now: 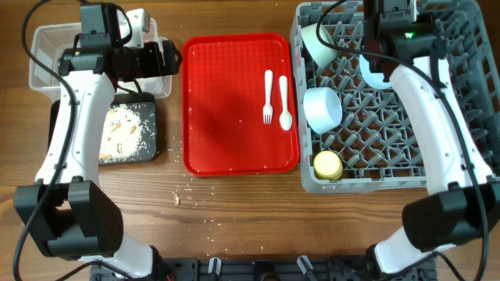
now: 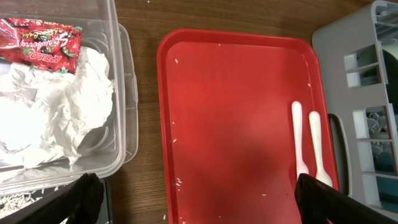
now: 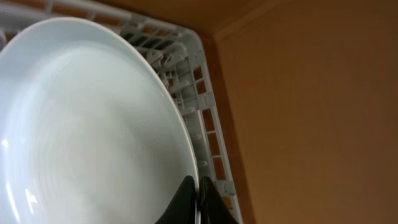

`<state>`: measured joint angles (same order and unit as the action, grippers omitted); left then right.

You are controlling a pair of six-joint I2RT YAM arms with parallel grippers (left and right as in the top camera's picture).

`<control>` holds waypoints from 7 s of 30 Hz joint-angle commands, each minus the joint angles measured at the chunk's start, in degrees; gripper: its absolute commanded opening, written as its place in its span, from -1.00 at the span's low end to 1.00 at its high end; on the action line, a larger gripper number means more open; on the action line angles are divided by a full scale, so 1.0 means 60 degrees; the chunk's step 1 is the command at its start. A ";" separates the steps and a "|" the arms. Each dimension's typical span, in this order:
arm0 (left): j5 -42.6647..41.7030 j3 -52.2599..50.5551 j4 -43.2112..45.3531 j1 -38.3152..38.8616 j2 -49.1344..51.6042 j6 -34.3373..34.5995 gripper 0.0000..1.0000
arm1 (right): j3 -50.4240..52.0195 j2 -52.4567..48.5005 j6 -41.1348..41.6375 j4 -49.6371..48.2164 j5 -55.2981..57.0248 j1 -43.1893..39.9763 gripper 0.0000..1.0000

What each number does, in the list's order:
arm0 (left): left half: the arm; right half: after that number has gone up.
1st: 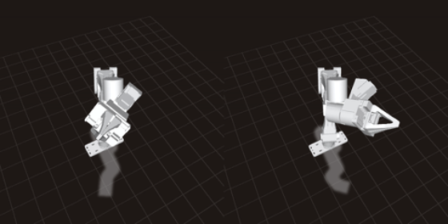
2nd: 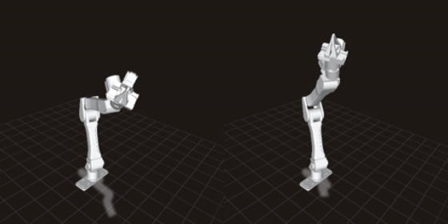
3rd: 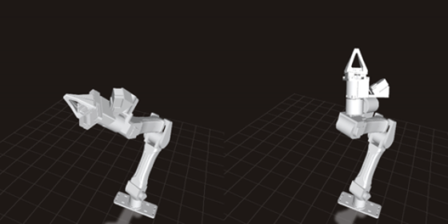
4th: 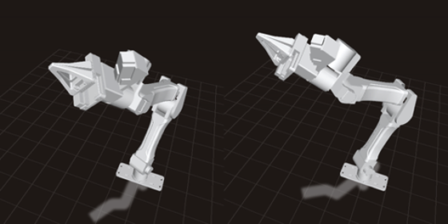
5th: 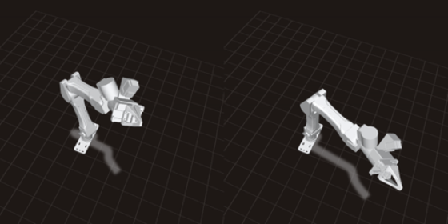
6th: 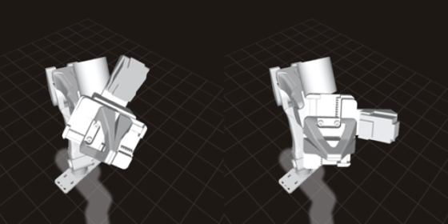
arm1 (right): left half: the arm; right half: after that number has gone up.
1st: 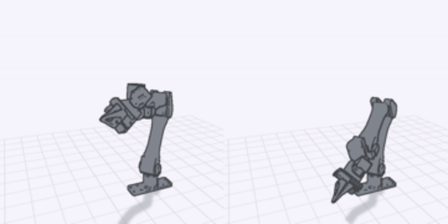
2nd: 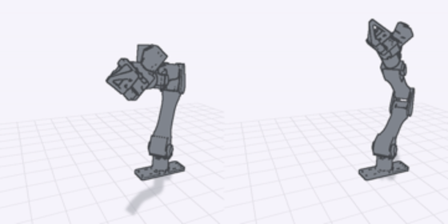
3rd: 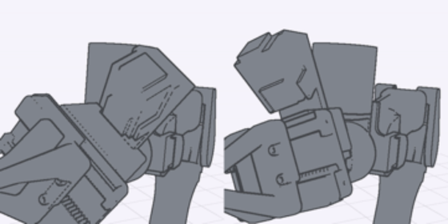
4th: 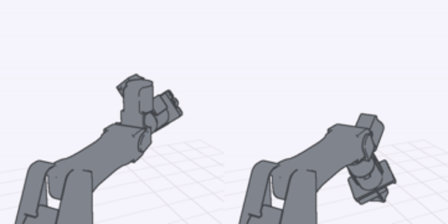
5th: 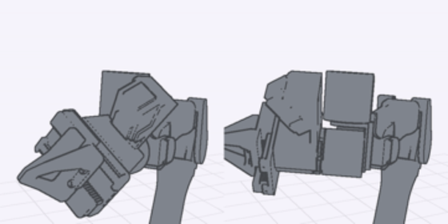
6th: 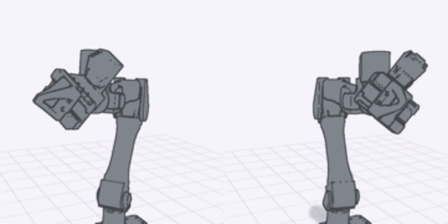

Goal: Sort waste into correct bins and load items into the dishwasher rack
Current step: 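Stand the light-blue plate upright in the rack and release it, then reach the right gripper down to the white fork on the red tray, then grasp the fork, carry it into the rack and release it, then move the right gripper back over the white spoon on the red tray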

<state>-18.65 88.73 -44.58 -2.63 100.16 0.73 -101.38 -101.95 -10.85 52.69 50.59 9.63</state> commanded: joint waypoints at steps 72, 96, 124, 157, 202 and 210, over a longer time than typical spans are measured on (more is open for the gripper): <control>0.0055 0.0127 0.0022 0.0036 -0.0102 -0.0047 1.00 | 0.0765 -0.4816 0.5297 -0.0681 -0.9176 0.3009 -0.57; 0.0051 0.0127 0.0022 0.0036 -0.0102 -0.0047 1.00 | 0.0200 -0.0113 0.3592 0.1377 -0.8557 0.2947 -0.63; 0.0055 0.0127 0.0022 0.0036 -0.0102 -0.0047 1.00 | 0.3603 0.1297 0.6295 0.4116 -0.7016 0.0007 0.18; 0.0055 0.0127 0.0022 0.0036 -0.0102 -0.0047 1.00 | 0.1311 -0.4000 0.3909 -0.0809 -0.7067 0.3355 0.15; 0.0055 0.0127 0.0022 0.0036 -0.0102 -0.0047 1.00 | -0.0725 -0.3249 0.3111 0.1738 -0.8444 0.3344 -0.89; 0.0055 0.0127 0.0022 0.0036 -0.0102 -0.0047 1.00 | -0.0430 -0.2907 0.3282 0.2375 -0.8451 0.3235 -0.20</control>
<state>-18.65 88.73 -44.58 -2.63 100.16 0.73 -104.62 -119.87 8.27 66.26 0.38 29.43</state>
